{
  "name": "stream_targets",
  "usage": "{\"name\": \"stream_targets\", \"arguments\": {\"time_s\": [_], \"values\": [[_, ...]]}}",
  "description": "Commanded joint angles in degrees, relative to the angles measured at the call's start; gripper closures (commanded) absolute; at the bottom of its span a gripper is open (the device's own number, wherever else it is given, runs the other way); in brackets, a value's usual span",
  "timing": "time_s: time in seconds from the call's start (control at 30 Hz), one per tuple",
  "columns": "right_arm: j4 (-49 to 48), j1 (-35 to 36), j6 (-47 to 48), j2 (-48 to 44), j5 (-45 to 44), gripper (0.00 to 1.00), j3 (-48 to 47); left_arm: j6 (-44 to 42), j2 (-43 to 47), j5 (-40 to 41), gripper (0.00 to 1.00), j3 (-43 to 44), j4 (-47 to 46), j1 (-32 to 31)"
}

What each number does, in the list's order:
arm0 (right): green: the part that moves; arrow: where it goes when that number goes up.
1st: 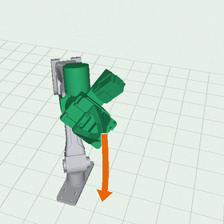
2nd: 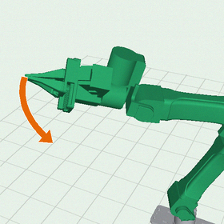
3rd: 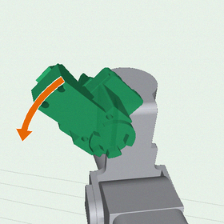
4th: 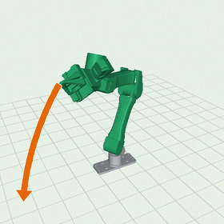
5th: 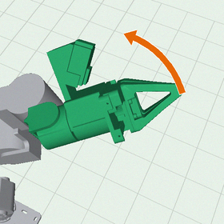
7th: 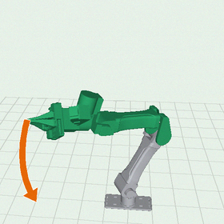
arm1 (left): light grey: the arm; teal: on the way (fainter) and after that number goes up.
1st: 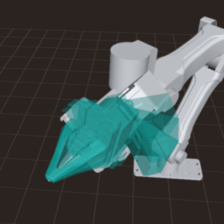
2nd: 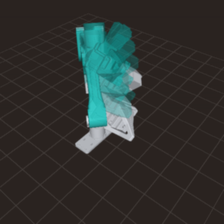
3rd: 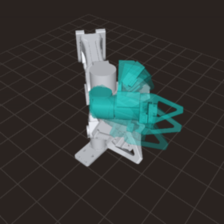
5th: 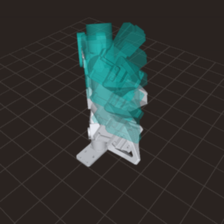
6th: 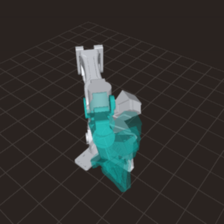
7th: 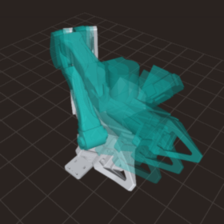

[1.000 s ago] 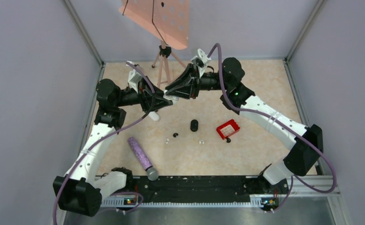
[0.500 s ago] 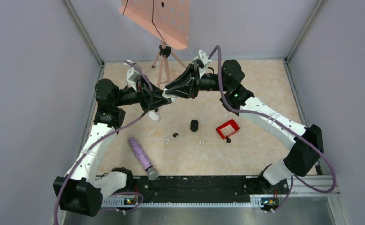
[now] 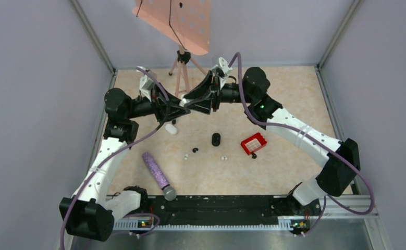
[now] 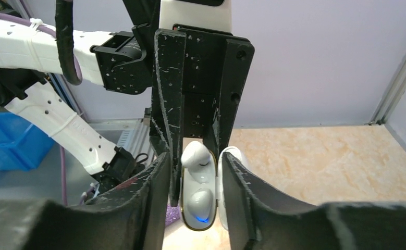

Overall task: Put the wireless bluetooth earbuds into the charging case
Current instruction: Place the earbud in the charging case.

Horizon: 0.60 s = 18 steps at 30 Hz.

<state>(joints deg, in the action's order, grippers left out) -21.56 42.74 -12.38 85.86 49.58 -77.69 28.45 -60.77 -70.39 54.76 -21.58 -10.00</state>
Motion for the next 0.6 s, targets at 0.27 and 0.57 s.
{"name": "stream_targets", "arguments": {"time_s": [0.27,0.57], "values": [[12.41,0.41,5.12,-2.81,-2.25,0.48,-10.35,0.50,1.78,-0.23,1.00,-0.41,-6.79,-0.02],[18.54,0.52,8.75,-2.97,-5.27,0.44,-11.77,0.86,1.74,-0.93,1.00,-1.50,-8.63,-0.07]]}}
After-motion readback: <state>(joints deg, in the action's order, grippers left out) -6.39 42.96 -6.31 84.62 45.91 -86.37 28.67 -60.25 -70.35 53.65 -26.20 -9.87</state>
